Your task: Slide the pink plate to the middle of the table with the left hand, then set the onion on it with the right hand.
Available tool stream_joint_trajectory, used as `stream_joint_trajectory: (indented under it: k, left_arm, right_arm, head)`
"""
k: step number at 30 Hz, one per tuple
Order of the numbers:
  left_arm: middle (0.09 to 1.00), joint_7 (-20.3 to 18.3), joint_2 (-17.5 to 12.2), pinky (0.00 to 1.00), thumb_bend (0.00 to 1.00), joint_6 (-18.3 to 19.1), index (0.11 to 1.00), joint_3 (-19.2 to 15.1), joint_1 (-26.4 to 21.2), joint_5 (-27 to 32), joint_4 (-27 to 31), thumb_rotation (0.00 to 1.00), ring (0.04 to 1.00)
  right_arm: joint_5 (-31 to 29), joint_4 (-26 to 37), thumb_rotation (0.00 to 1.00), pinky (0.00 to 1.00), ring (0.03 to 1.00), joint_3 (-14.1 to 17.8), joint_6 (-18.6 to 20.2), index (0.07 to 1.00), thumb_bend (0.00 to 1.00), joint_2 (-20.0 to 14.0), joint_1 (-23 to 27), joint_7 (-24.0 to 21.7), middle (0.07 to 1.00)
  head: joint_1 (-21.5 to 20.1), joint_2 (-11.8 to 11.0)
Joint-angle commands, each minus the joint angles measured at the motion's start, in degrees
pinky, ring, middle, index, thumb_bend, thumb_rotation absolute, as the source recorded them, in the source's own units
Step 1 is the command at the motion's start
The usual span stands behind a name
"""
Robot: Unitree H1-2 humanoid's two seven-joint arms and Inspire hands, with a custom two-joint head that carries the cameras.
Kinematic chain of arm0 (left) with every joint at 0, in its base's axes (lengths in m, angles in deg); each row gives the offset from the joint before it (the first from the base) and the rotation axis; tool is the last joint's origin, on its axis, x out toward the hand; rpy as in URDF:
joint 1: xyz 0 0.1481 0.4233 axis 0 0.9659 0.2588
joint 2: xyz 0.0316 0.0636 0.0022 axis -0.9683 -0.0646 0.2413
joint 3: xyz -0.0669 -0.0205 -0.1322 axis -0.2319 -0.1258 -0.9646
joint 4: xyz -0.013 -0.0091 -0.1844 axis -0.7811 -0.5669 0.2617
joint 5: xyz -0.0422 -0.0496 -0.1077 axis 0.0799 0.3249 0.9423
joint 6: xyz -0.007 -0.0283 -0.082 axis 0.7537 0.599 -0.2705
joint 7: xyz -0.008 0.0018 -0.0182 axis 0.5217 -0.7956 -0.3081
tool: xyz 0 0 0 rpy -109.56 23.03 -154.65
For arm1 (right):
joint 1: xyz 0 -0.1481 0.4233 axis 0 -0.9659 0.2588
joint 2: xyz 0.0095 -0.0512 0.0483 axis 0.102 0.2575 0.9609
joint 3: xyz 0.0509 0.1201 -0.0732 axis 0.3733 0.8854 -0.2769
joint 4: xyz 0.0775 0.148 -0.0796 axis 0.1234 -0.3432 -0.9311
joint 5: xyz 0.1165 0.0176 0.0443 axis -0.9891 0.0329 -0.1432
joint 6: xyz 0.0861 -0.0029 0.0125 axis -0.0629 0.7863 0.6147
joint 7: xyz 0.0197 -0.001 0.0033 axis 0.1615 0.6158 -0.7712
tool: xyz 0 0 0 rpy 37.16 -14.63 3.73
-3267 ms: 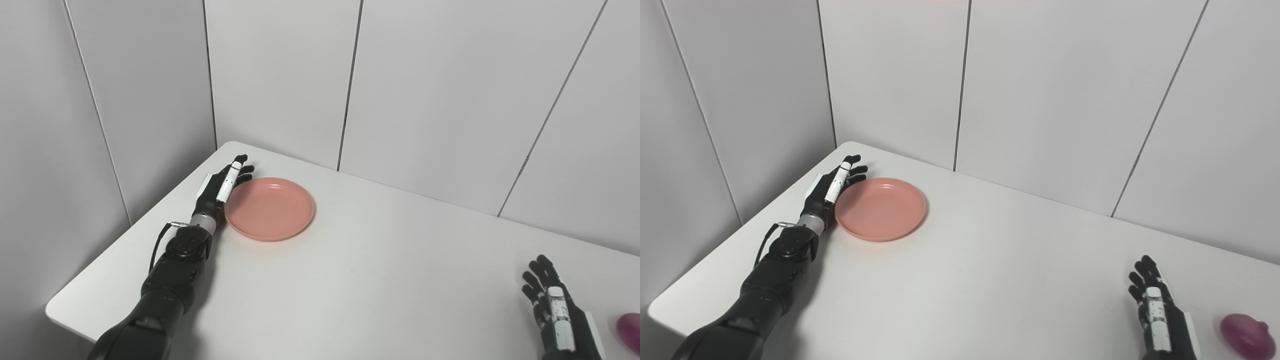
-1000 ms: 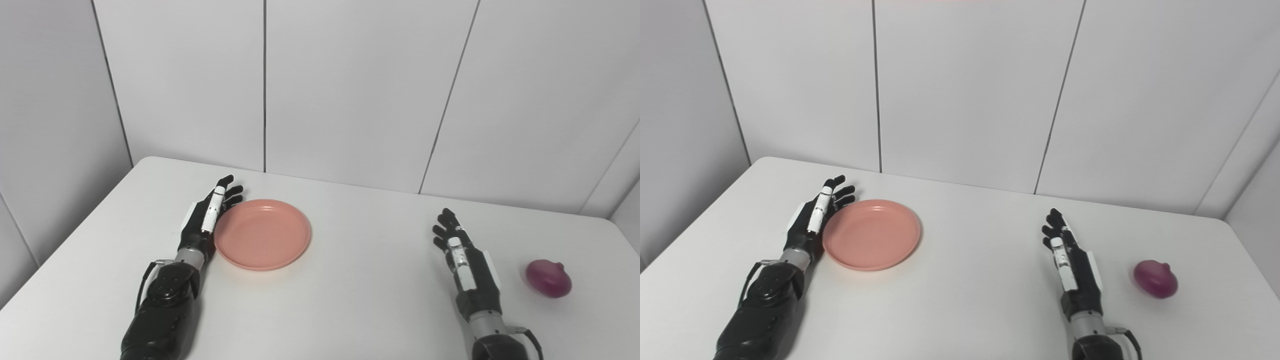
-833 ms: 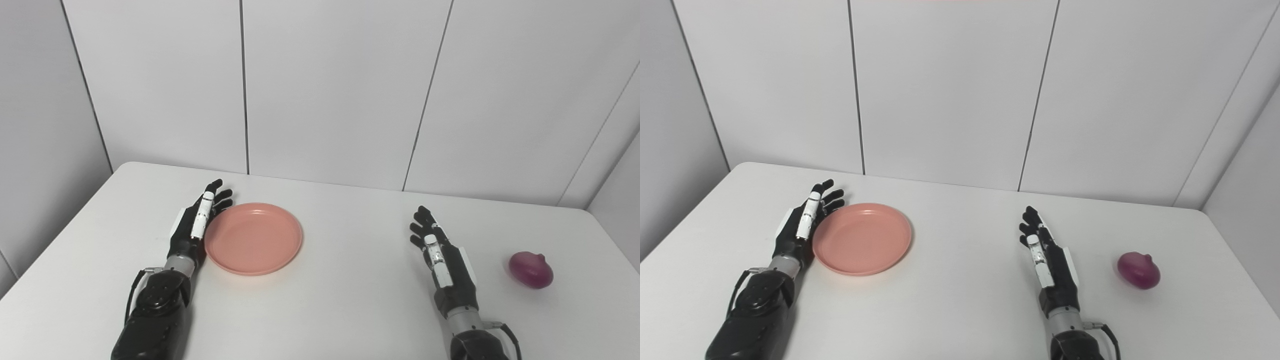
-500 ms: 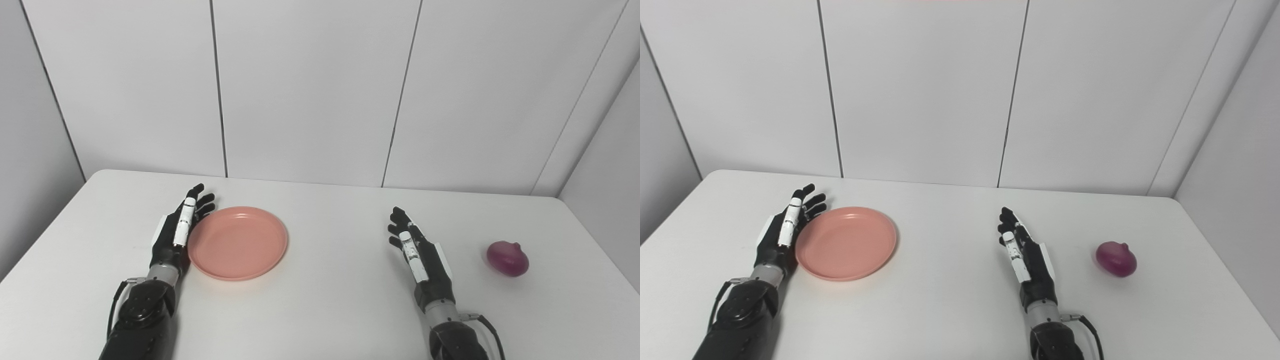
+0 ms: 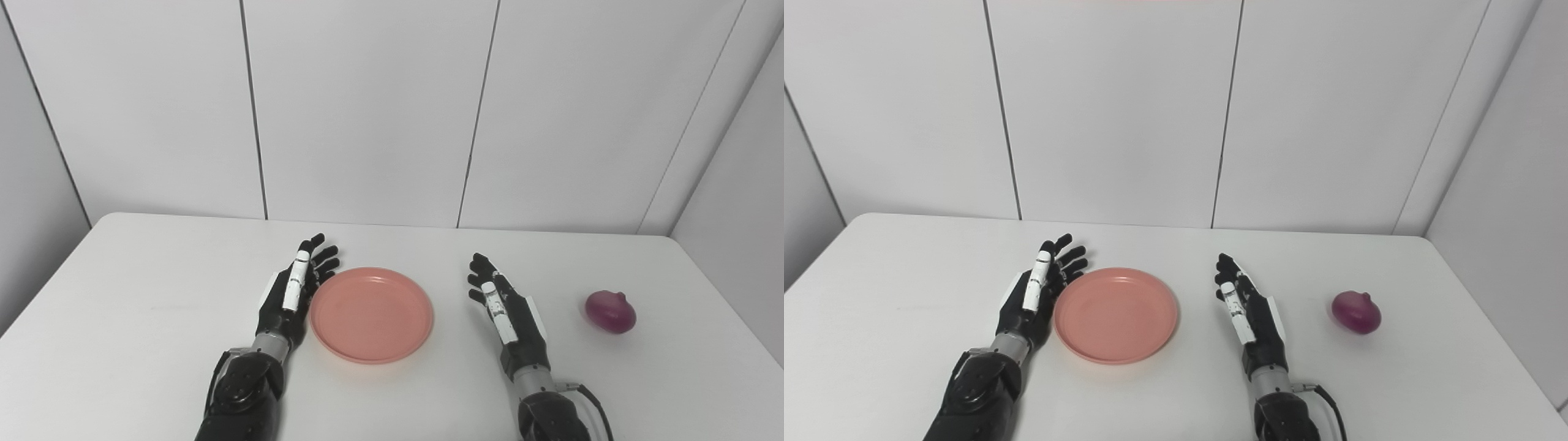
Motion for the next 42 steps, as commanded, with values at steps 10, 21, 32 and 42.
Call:
stream_joint_trajectory:
  k: [10,21,32,42]
  left_arm:
    - [0.870,1.0,2.1,0.88,0.54,2.8,0.902,2.2,3.7,-2.2,4.3,1.00,0.867]
    - [0.871,1.0,2.2,0.88,0.53,3.5,0.898,3.3,4.3,-2.9,5.3,1.00,0.868]
    - [0.880,1.0,2.1,0.90,0.53,4.2,0.911,3.9,4.6,-3.2,6.0,1.00,0.878]
    - [0.879,-0.1,1.6,0.90,0.52,4.2,0.909,3.9,5.3,-2.4,7.0,1.00,0.881]
  right_arm:
    - [0.1,0.0,0.86,0.86,0.886,-0.4,-0.3,0.909,0.46,-0.8,1.1,-0.4,0.900]
    - [-0.5,-0.5,0.84,0.85,0.880,-0.1,-0.6,0.897,0.47,-0.5,1.1,0.0,0.891]
    - [0.1,-0.9,0.87,0.85,0.883,-0.4,-1.2,0.904,0.48,-0.8,1.3,-0.1,0.897]
    - [-0.5,-0.2,0.85,0.85,0.884,-0.3,-0.7,0.903,0.47,-0.6,1.1,-0.2,0.897]
  head:
    - [0.0,0.1]
    - [0.1,-0.1]
    - [0.1,0.0]
    - [0.0,0.5]
